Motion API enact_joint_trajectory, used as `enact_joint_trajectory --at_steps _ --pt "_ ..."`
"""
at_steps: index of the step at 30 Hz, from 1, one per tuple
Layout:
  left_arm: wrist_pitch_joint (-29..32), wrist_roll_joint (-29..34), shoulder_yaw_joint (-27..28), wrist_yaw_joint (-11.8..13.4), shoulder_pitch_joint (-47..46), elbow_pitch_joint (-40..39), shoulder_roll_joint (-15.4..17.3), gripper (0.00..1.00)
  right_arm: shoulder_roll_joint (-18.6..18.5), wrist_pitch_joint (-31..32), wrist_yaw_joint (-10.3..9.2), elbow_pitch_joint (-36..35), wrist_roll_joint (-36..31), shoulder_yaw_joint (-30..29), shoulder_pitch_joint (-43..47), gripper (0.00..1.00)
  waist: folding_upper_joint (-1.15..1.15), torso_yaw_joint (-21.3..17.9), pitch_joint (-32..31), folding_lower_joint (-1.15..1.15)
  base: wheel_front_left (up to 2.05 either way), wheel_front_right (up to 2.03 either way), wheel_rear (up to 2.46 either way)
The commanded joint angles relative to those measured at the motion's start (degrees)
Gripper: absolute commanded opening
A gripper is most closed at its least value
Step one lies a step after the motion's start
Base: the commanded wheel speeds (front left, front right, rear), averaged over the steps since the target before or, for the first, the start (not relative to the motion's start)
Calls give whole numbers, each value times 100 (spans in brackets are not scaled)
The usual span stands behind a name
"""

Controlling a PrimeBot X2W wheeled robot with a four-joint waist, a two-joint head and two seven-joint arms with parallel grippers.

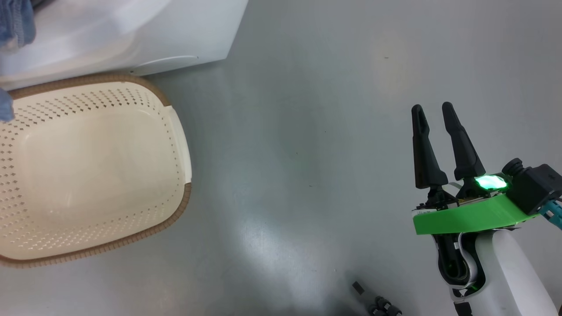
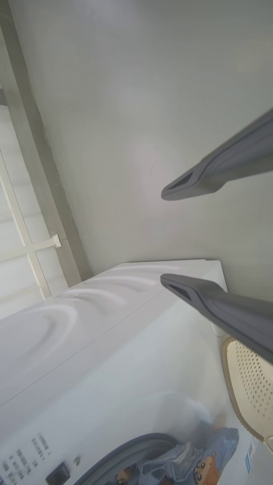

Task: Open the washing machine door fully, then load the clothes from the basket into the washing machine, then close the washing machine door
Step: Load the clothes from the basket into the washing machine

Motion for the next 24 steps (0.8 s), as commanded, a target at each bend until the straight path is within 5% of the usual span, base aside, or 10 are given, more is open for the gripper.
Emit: enact_joint_trajectory --at_steps 1,3,7,8,15,24 --pt "-28 -51 7 4 -9 -58 272 0 -38 -46 33 -124 52 103 40 100 0 5 -7 0 0 0 0" --pt "-28 -110 -173 4 -67 159 303 7 -37 -46 33 -137 47 96 43 100 0 17 -16 0 0 0 0" --pt "-28 -209 -611 4 -240 883 313 88 -37 -46 33 -148 31 71 61 100 0 95 -56 0 0 0 0" --pt "-20 -243 -684 4 -276 1027 291 100 -37 -46 33 -147 30 83 55 100 0 112 -62 0 0 0 0" --pt "-19 -431 -1031 4 -466 1523 215 100 -37 -46 33 -146 -14 135 -4 100 0 202 -112 0 0 0 0" --pt "-27 -524 -726 4 10 830 197 100 -37 -46 33 -122 -77 83 32 100 0 312 -235 0 0 0 0"
